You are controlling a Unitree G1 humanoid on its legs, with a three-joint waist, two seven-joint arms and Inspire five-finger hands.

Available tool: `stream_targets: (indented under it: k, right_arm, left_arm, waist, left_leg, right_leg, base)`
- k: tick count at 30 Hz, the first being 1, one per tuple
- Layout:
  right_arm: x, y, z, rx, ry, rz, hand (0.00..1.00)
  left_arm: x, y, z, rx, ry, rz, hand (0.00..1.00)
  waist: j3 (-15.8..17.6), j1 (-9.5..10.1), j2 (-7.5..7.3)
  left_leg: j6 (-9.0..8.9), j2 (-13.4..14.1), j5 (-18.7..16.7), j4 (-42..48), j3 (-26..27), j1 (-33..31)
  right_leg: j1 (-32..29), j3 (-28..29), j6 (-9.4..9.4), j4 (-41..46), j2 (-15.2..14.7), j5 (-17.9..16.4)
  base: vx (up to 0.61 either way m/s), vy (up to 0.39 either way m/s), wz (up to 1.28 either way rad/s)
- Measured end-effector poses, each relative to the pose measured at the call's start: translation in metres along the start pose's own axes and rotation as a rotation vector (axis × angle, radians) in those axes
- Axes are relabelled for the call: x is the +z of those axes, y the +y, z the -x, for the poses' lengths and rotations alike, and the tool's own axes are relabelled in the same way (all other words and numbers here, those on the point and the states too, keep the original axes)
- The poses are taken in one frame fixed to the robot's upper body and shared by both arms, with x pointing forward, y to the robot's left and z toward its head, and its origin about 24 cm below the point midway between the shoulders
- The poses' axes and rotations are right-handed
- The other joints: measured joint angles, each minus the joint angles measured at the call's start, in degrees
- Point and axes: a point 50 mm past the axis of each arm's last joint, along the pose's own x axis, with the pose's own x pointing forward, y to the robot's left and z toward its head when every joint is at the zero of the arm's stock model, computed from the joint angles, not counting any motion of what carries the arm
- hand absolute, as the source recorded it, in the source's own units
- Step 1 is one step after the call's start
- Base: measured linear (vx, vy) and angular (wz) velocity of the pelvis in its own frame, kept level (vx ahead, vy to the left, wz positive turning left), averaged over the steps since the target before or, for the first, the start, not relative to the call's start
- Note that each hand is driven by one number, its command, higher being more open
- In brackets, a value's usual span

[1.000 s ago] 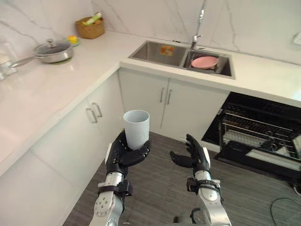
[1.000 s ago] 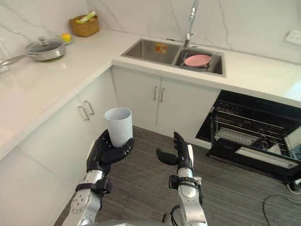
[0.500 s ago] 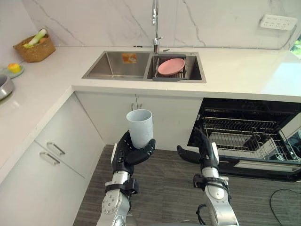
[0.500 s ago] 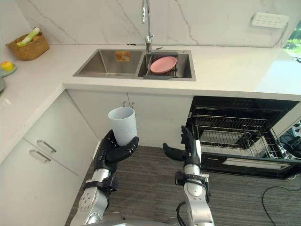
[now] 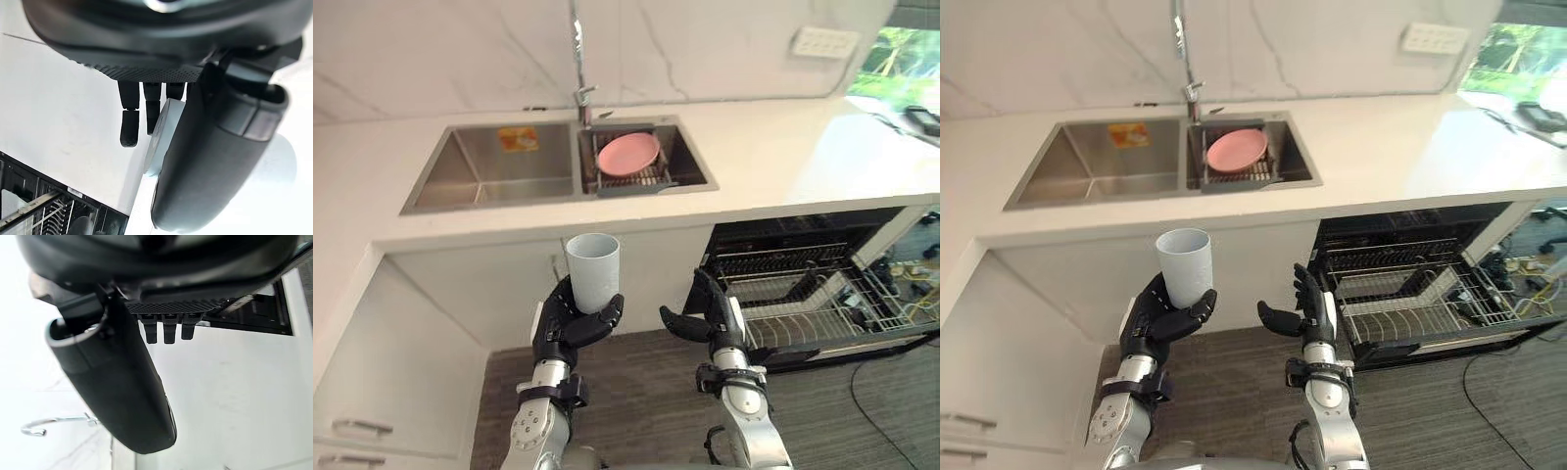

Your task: Walk over to the sink, pick up the cup, carry it to the dishwasher, place the cup inside the dishwasher, then close the dishwasher door

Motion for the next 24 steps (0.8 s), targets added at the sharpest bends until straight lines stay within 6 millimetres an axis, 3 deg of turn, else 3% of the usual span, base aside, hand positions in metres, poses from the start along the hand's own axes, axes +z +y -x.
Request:
stream_targets:
  k: [2, 3, 4, 7, 10, 12, 14, 15, 17, 19, 20, 21, 24]
  right_arm:
    - [0.01, 0.004, -0.007, 0.017, -0.043, -0.002, 0.9]
    - [0.015, 0.006, -0.009, 0.024, -0.069, -0.005, 0.9]
    - [0.023, 0.006, -0.012, 0.028, -0.11, -0.004, 0.9]
    - [0.028, -0.011, -0.011, -0.006, -0.141, 0.039, 0.9]
    - [0.025, -0.022, -0.006, -0.052, -0.131, 0.035, 0.9]
    - [0.027, -0.024, 0.002, -0.064, -0.14, 0.003, 0.9]
    - [0.039, -0.024, 0.01, -0.066, -0.194, -0.041, 0.9]
    - [0.053, -0.021, 0.013, -0.056, -0.251, -0.087, 0.9]
    - [0.064, -0.021, 0.014, -0.061, -0.306, -0.116, 0.9]
    - [0.074, -0.022, 0.017, -0.066, -0.363, -0.164, 0.9]
    - [0.074, -0.023, 0.018, -0.069, -0.369, -0.174, 0.9]
    - [0.069, -0.023, 0.019, -0.071, -0.342, -0.206, 0.9]
    - [0.064, -0.024, 0.029, -0.065, -0.32, -0.244, 0.9]
  left_arm:
    - [0.0, 0.003, -0.001, 0.014, -0.003, -0.003, 0.3]
    - [0.0, 0.007, -0.001, 0.028, -0.003, -0.008, 0.3]
    - [0.0, 0.01, -0.003, 0.045, -0.002, -0.016, 0.3]
    - [-0.006, 0.006, -0.005, 0.066, 0.01, 0.01, 0.3]
    - [-0.003, 0.001, -0.008, 0.058, -0.006, 0.018, 0.3]
    - [-0.003, 0.0, -0.009, 0.059, -0.009, 0.022, 0.3]
    - [0.0, 0.002, -0.009, 0.074, -0.023, 0.029, 0.3]
    - [0.005, 0.004, -0.009, 0.087, -0.044, 0.031, 0.3]
    - [0.01, 0.003, -0.009, 0.088, -0.068, 0.034, 0.3]
    - [0.016, -0.002, -0.009, 0.074, -0.096, 0.031, 0.3]
    - [0.017, -0.005, -0.009, 0.064, -0.105, 0.029, 0.3]
    - [0.016, -0.007, -0.008, 0.053, -0.101, 0.029, 0.3]
    - [0.016, -0.007, -0.008, 0.036, -0.097, 0.011, 0.3]
  waist:
    - [0.1, -0.11, 0.21]
    - [-0.1, -0.57, -0.27]
    - [0.4, -1.51, -0.68]
    - [0.8, -1.59, 2.83]
    - [1.1, -1.8, 3.47]
    - [1.4, -1.9, 4.04]
    - [1.8, -1.83, 4.67]
    - [2.0, -1.02, 4.0]
    - [2.0, -0.69, 4.13]
    - [2.0, -0.06, 4.03]
    - [1.6, -0.21, 4.7]
    - [1.0, -0.26, 4.54]
    - [-0.7, -1.34, 1.77]
  left_leg:
    - [-0.18, 1.9, -0.2, -0.6, 1.9, 0.8]
    - [-1.02, 2.1, -0.7, -0.2, 2.4, 0.9]
    - [-3.28, 2.2, -2.0, 1.1, 1.6, 1.0]
    - [-4.67, 5.0, -2.9, 1.1, -2.3, 1.7]
    - [-5.56, 6.5, -2.3, 2.4, -3.8, 2.2]
    - [-7.59, 7.8, -1.0, 9.4, -4.8, 1.6]
    - [-7.32, 8.5, 1.6, 17.1, -4.9, -0.9]
    - [-7.3, 7.9, 0.5, 20.1, -5.6, -3.4]
    - [-7.26, 6.3, -2.3, 18.0, -8.1, -5.2]
    - [-7.39, 2.7, -3.2, 10.2, -13.4, -7.0]
    - [-7.03, 2.1, 0.9, 2.4, -15.1, -6.7]
    - [-6.67, 2.7, 5.0, 0.4, -13.9, -5.3]
    - [-6.06, 1.0, 5.4, -2.7, -11.5, -3.4]
  right_leg:
    - [-2.1, -5.4, -0.78, -6.2, 0.5, 0.2]
    - [-2.0, -7.1, -1.59, -13.0, 1.4, 3.1]
    - [-1.0, -7.2, -1.35, -17.2, 2.4, 9.2]
    - [1.3, -6.9, -2.45, -21.2, 6.4, 9.9]
    - [4.3, -7.4, -2.86, -24.7, 8.6, 10.3]
    - [9.0, -6.9, -3.07, -29.1, 10.0, 11.1]
    - [12.0, -5.6, -3.51, -32.3, 10.6, 11.7]
    - [12.7, -3.5, -4.09, -34.0, 10.3, 11.9]
    - [12.7, -2.0, -4.17, -34.4, 10.0, 11.8]
    - [13.1, 0.6, -3.33, -34.3, 9.3, 12.2]
    - [13.4, 2.1, -2.02, -34.1, 9.8, 12.1]
    - [14.1, 3.8, -1.2, -34.1, 9.9, 11.7]
    - [13.7, 5.6, -0.35, -34.2, 7.7, 11.2]
  base:
    - [0.12, -0.088, -0.62]
    - [0.18, -0.139, -0.39]
    - [0.15, -0.108, -0.16]
    - [0.19, -0.113, -0.26]
    - [0.14, -0.086, -0.01]
    - [0.14, -0.053, -0.14]
    - [0.15, 0.0, -0.39]
    - [0.13, 0.015, -0.58]
    - [0.12, 0.063, -0.56]
    - [0.16, 0.156, -0.73]
    - [0.19, 0.229, -0.86]
    - [0.2, 0.217, -0.67]
    - [0.14, 0.127, -0.34]
